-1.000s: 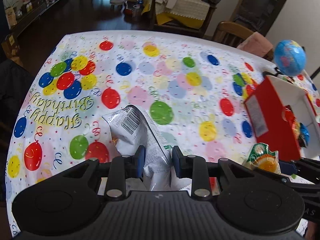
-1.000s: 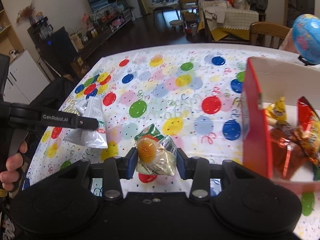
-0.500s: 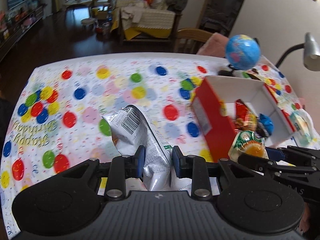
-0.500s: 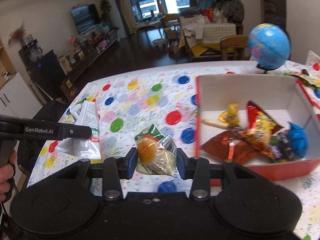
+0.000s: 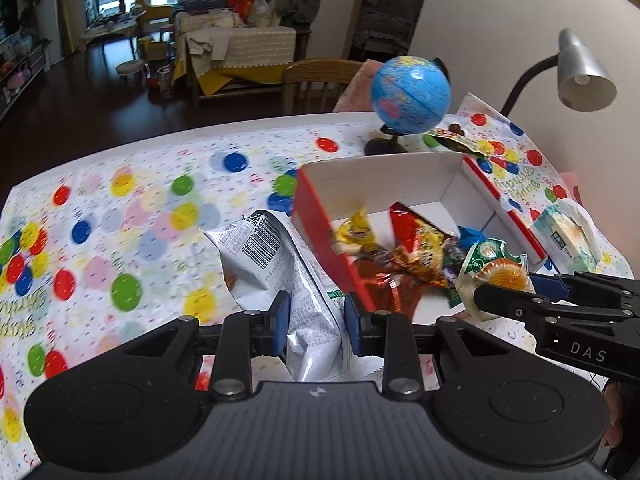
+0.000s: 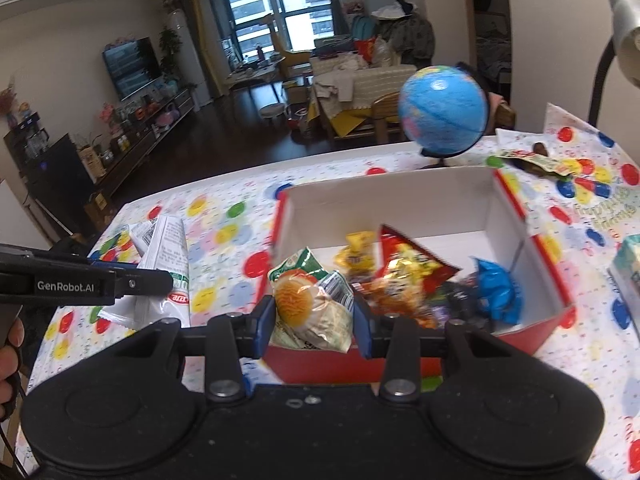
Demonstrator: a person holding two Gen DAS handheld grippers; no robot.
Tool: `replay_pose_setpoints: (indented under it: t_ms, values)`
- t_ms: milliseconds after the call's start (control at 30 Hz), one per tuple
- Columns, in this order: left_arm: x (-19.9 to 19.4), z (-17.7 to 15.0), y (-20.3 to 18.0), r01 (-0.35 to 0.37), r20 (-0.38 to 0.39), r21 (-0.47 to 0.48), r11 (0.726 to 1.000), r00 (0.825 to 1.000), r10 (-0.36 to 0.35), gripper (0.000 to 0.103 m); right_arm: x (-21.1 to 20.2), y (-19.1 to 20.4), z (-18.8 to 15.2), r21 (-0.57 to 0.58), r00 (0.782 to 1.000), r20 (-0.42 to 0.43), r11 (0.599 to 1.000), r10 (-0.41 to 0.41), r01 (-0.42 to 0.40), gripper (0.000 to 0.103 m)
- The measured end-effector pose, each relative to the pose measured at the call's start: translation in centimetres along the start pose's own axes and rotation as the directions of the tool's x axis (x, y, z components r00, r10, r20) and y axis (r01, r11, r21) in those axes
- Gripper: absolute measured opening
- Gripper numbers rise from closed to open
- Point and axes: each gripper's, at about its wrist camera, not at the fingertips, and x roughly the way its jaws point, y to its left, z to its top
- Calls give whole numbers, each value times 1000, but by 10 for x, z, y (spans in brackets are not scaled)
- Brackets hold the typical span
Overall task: Organize snacks
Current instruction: 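Carry the silver packet with the left tool while the right tool carries the jelly to the box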
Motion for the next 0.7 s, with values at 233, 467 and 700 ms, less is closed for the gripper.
replay_pose_setpoints:
  t_ms: [233, 467, 700]
  values:
    - [24, 18, -41, 8, 5, 54, 998, 1000, -8, 29, 2, -42, 8, 18, 999, 6, 999, -37, 37, 39]
    - [54, 36, -73, 17, -8, 103, 995, 1000, -16, 29, 15, -80, 15, 30, 998, -1, 997, -70, 70, 39]
    - [90, 49, -89, 25, -47, 150, 988, 999, -18, 29, 38, -101, 20, 38, 996, -27, 995, -86, 87, 39]
